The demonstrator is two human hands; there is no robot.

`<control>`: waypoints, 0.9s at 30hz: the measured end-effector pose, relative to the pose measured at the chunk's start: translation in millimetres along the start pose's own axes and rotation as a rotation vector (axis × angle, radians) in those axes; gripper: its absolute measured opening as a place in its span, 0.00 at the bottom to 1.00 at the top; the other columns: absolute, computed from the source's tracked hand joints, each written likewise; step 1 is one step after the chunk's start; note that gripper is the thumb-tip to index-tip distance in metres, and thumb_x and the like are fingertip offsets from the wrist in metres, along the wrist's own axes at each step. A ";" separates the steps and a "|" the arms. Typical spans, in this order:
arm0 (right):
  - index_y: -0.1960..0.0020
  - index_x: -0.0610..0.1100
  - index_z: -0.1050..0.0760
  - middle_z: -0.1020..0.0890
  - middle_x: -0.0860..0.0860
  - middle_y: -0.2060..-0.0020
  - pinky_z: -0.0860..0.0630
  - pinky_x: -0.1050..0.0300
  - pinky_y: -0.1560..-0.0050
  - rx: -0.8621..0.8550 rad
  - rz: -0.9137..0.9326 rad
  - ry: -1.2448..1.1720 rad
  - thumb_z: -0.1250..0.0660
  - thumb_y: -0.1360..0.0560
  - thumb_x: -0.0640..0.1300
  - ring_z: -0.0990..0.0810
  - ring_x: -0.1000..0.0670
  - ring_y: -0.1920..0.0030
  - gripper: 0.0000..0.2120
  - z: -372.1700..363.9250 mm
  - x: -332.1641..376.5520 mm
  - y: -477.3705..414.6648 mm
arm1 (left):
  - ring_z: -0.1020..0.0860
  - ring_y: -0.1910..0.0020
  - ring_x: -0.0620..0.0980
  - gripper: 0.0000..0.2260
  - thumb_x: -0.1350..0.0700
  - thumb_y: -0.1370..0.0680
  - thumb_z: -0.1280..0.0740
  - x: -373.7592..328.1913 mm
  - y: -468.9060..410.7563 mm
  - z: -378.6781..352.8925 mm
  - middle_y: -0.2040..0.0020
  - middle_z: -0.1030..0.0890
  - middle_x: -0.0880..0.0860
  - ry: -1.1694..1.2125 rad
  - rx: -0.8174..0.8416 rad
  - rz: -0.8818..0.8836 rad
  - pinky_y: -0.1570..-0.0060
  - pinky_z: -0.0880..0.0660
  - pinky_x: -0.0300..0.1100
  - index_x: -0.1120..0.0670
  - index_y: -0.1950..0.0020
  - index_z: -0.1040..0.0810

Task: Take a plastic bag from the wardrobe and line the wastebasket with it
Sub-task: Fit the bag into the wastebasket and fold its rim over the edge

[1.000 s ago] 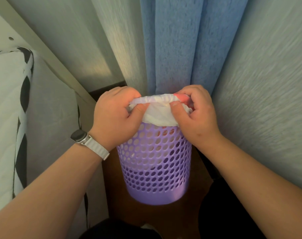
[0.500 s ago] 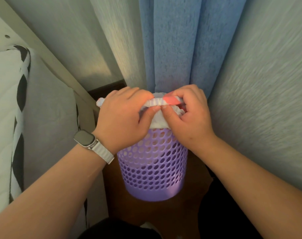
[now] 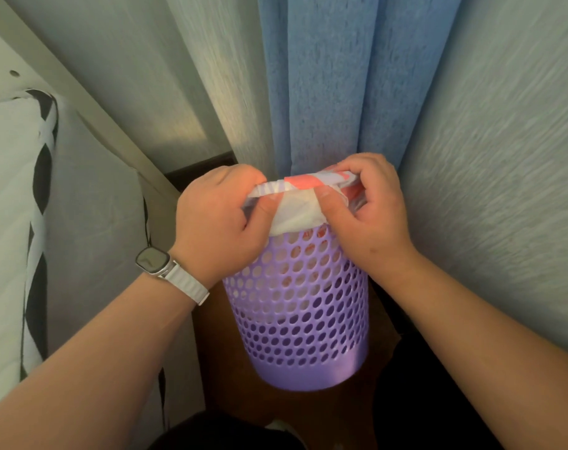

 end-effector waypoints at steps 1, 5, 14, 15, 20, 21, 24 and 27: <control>0.52 0.40 0.25 0.23 0.47 0.55 0.28 0.47 0.49 -0.007 -0.008 0.010 0.34 0.27 0.52 0.26 0.48 0.53 0.15 0.7 0.1 0.0 | 0.26 0.65 0.51 0.14 0.49 0.21 0.41 -1.1 0.2 0.0 0.64 0.23 0.53 0.015 0.004 -0.003 0.65 0.30 0.48 0.58 0.57 0.23; 0.55 0.40 0.26 0.25 0.46 0.58 0.29 0.44 0.54 -0.023 -0.006 0.046 0.34 0.27 0.53 0.27 0.47 0.55 0.15 -0.3 3.7 1.6 | 0.23 0.59 0.53 0.12 0.49 0.23 0.38 -4.4 -2.1 4.0 0.59 0.20 0.52 0.032 0.052 -0.060 0.55 0.28 0.52 0.56 0.52 0.21; 0.57 0.42 0.27 0.26 0.50 0.61 0.30 0.41 0.57 -0.053 0.017 0.077 0.31 0.29 0.51 0.29 0.48 0.58 0.12 -4.7 16.6 4.7 | 0.24 0.57 0.55 0.12 0.49 0.21 0.38 -17.4 -5.9 2.4 0.57 0.21 0.52 -0.110 0.044 -0.098 0.53 0.35 0.48 0.55 0.51 0.21; 0.56 0.43 0.27 0.26 0.51 0.60 0.30 0.42 0.56 -0.043 0.021 0.068 0.31 0.30 0.50 0.29 0.49 0.57 0.11 -4.5 17.4 4.5 | 0.25 0.57 0.55 0.12 0.49 0.21 0.39 -15.7 -6.2 2.0 0.58 0.21 0.53 -0.105 0.045 -0.088 0.53 0.35 0.48 0.55 0.52 0.21; 0.49 0.40 0.23 0.23 0.48 0.54 0.28 0.49 0.48 0.026 0.082 0.027 0.31 0.28 0.51 0.25 0.48 0.52 0.15 0.6 8.9 0.3 | 0.25 0.59 0.56 0.11 0.51 0.22 0.40 1.1 -7.4 4.5 0.61 0.22 0.53 -0.066 0.038 -0.025 0.55 0.34 0.49 0.57 0.56 0.24; 0.49 0.39 0.23 0.22 0.47 0.53 0.28 0.50 0.47 0.031 0.070 0.018 0.31 0.28 0.51 0.24 0.48 0.51 0.15 2.0 6.0 -0.9 | 0.26 0.60 0.56 0.11 0.51 0.22 0.40 4.6 -7.8 5.9 0.62 0.23 0.53 -0.057 0.028 -0.019 0.56 0.33 0.50 0.57 0.57 0.24; 0.48 0.41 0.22 0.22 0.48 0.52 0.28 0.50 0.45 0.043 0.018 -0.007 0.31 0.28 0.52 0.24 0.48 0.49 0.16 3.5 0.7 -3.1 | 0.27 0.62 0.55 0.11 0.52 0.22 0.40 10.5 -8.8 9.2 0.63 0.28 0.50 -0.006 -0.007 -0.008 0.58 0.32 0.50 0.57 0.59 0.26; 0.50 0.43 0.24 0.23 0.51 0.53 0.27 0.49 0.47 0.010 -0.033 -0.042 0.32 0.28 0.52 0.24 0.49 0.51 0.13 3.5 0.3 -2.7 | 0.28 0.63 0.53 0.13 0.51 0.22 0.40 8.8 -8.0 8.7 0.63 0.28 0.50 0.041 -0.018 -0.002 0.60 0.30 0.54 0.59 0.58 0.25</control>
Point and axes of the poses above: each hand's wrist, its own y-axis away from the middle knuckle, its own z-axis out of the back of the hand, x = y × z, the point moved 2 cm from there along -y, towards the middle knuckle
